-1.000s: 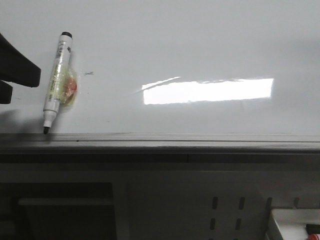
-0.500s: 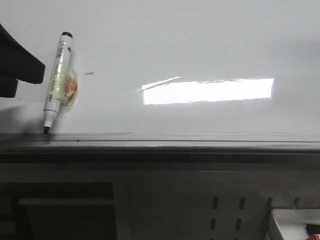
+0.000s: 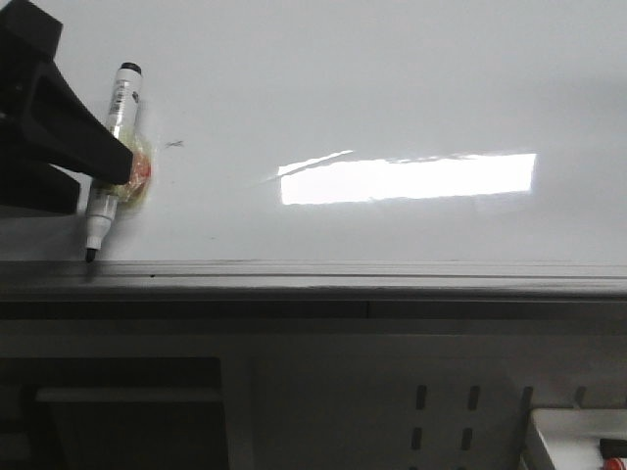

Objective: Write number 4 on whiteboard

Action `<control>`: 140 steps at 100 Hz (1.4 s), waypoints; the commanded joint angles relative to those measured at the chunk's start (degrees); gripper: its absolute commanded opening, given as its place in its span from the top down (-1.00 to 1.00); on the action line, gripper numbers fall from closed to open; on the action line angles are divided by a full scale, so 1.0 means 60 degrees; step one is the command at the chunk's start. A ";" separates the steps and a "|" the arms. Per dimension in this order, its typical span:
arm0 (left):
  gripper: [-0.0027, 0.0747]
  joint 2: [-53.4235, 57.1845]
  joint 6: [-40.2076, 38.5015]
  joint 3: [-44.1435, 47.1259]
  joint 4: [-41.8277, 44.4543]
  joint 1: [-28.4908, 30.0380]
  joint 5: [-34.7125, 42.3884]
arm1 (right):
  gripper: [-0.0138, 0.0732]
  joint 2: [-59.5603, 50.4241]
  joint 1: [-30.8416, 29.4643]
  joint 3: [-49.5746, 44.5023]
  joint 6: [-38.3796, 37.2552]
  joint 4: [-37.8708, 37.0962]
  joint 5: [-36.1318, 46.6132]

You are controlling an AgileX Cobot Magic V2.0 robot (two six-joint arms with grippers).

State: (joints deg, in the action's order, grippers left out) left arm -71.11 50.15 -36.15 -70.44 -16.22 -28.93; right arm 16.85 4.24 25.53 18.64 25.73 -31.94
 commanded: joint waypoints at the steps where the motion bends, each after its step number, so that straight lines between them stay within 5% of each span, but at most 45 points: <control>1: -0.02 -0.0125 0.0014 -0.0328 -0.0334 -0.0052 0.0001 | -0.27 0.0158 -0.0059 0.0306 0.0088 0.0170 0.0573; 18: 0.22 -0.0499 0.0014 -0.0328 -0.0123 -0.0052 -0.0156 | -0.27 0.0158 -0.0059 0.0306 0.0088 0.0170 0.0573; 36: 0.99 -0.0564 0.0014 -0.0328 -0.0123 -0.0052 -0.0179 | -0.27 0.0158 -0.0059 0.0306 0.0088 0.0170 0.0573; 61: 0.98 -0.0496 0.1036 -0.0903 -0.0123 -0.0052 -0.1116 | -0.27 0.0167 -0.0039 0.0372 0.0611 0.0402 0.0311; 76: 0.98 -0.0476 0.2870 -0.2115 0.0385 -0.0146 -0.3685 | -0.27 0.0679 0.0564 0.0820 0.4694 0.3049 -0.0937; 85: 0.98 -0.0476 0.2999 -0.3037 0.1825 -0.0615 -0.4449 | -0.27 0.1275 0.1094 0.1154 0.6061 0.3945 -0.1295; 113: 0.98 -0.0476 0.2999 -0.4731 0.7057 -0.3530 -0.4560 | -0.28 0.3611 0.3189 0.2484 0.7110 0.3756 -0.1423; 140: 0.98 -0.0476 0.2999 -0.4748 0.7822 -0.4547 -0.4306 | -0.28 0.4595 0.4777 0.2819 0.7685 0.3672 -0.0621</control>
State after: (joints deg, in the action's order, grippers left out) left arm -75.44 68.13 -62.51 -22.80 -42.29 -56.77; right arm 43.21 30.67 40.33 63.49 46.16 -40.57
